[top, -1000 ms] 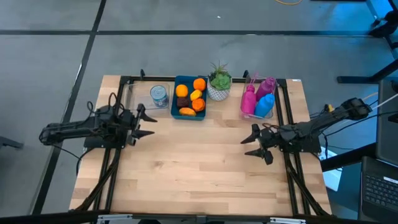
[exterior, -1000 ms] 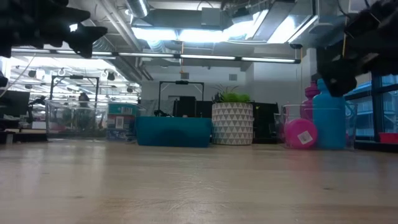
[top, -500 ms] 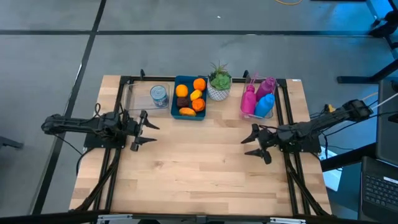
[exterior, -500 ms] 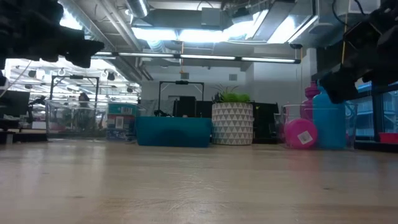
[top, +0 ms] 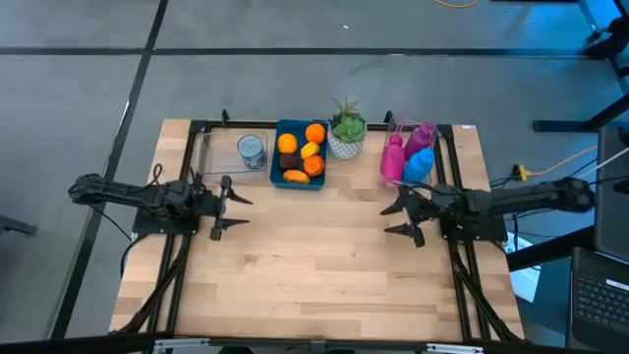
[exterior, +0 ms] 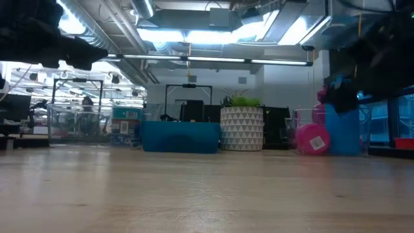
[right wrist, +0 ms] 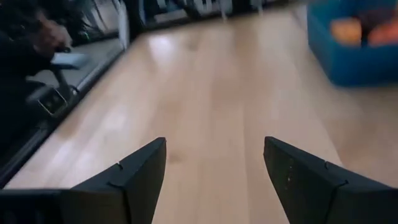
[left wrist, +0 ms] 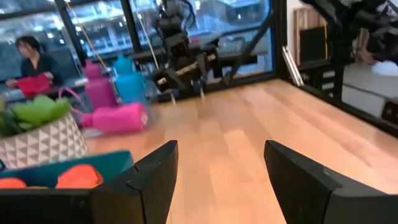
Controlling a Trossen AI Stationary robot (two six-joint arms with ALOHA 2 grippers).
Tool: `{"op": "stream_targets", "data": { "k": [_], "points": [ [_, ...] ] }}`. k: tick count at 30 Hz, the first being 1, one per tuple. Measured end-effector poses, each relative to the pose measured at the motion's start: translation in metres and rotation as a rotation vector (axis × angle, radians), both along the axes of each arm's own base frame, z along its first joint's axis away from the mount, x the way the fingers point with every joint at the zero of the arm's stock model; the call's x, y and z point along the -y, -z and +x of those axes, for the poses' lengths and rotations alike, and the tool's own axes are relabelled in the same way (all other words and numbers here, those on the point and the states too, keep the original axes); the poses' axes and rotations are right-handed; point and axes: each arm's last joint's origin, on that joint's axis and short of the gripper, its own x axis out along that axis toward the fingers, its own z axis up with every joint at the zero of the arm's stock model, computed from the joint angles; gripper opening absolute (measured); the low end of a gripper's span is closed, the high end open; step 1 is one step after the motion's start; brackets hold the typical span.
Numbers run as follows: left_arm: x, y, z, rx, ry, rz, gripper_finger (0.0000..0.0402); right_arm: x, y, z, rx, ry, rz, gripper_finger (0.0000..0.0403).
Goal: Pick & Place Food Item
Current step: Return to Home Position
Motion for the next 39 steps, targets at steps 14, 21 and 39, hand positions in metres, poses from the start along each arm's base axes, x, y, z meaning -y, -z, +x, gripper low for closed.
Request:
{"op": "stream_targets", "data": {
  "k": [14,21,39],
  "points": [
    [0.001,0.007,0.000,-0.071,0.031,-0.011,0.0231,0.011,-0.008,-0.017,0.044,0.033,0.085,0.0269],
    [0.001,0.008,-0.001,-0.079,0.045,0.008,0.0231,0.002,-0.017,-0.023,0.156,0.057,0.015,0.0269],
    [-0.001,0.009,-0.001,-0.088,-0.040,0.032,0.0231,-0.011,-0.026,-0.028,0.258,-0.152,0.036,0.0269]
  ]
}}
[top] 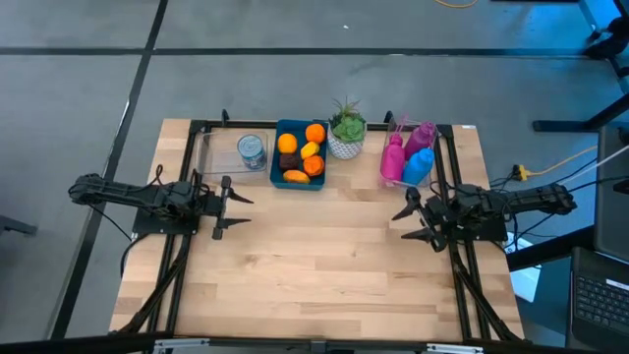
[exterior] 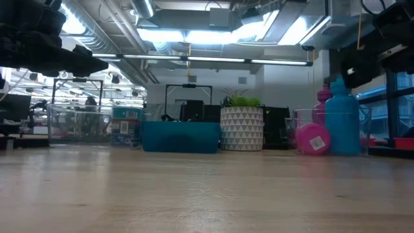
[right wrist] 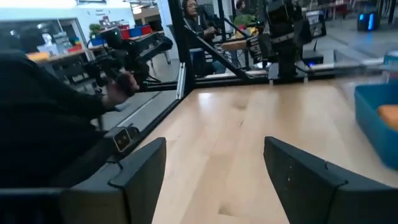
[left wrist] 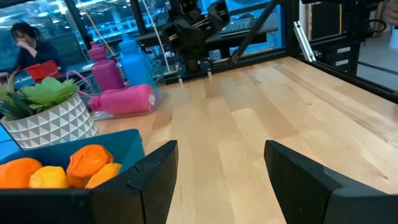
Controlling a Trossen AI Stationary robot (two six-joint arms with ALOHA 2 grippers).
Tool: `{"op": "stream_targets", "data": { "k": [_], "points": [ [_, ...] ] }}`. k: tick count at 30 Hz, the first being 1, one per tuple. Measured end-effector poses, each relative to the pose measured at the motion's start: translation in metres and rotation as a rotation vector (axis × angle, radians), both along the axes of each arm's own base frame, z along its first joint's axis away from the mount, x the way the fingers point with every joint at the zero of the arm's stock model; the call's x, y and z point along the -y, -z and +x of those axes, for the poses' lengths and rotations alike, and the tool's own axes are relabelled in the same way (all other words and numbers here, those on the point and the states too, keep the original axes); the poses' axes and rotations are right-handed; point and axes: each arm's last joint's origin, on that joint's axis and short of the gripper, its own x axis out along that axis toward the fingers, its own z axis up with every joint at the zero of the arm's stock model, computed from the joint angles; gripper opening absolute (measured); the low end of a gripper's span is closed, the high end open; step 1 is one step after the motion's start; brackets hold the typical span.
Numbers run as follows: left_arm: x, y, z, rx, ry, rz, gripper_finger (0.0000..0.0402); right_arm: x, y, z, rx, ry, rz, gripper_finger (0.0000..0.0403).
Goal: Pick & Place Food Item
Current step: Return to Home Position
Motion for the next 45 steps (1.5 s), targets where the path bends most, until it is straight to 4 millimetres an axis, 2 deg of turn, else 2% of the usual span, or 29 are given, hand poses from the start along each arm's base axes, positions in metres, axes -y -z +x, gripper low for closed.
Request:
{"op": "stream_targets", "data": {
  "k": [5,45],
  "points": [
    [-0.0001,-0.0008,0.0000,0.004,-0.003,0.000,0.0231,0.0001,0.0000,0.0000,0.020,-0.001,-0.050,0.0269],
    [-0.0001,-0.0009,0.0000,0.004,-0.002,-0.001,0.0231,0.0001,0.0001,0.0000,0.019,-0.001,-0.050,0.0269]
  ]
}}
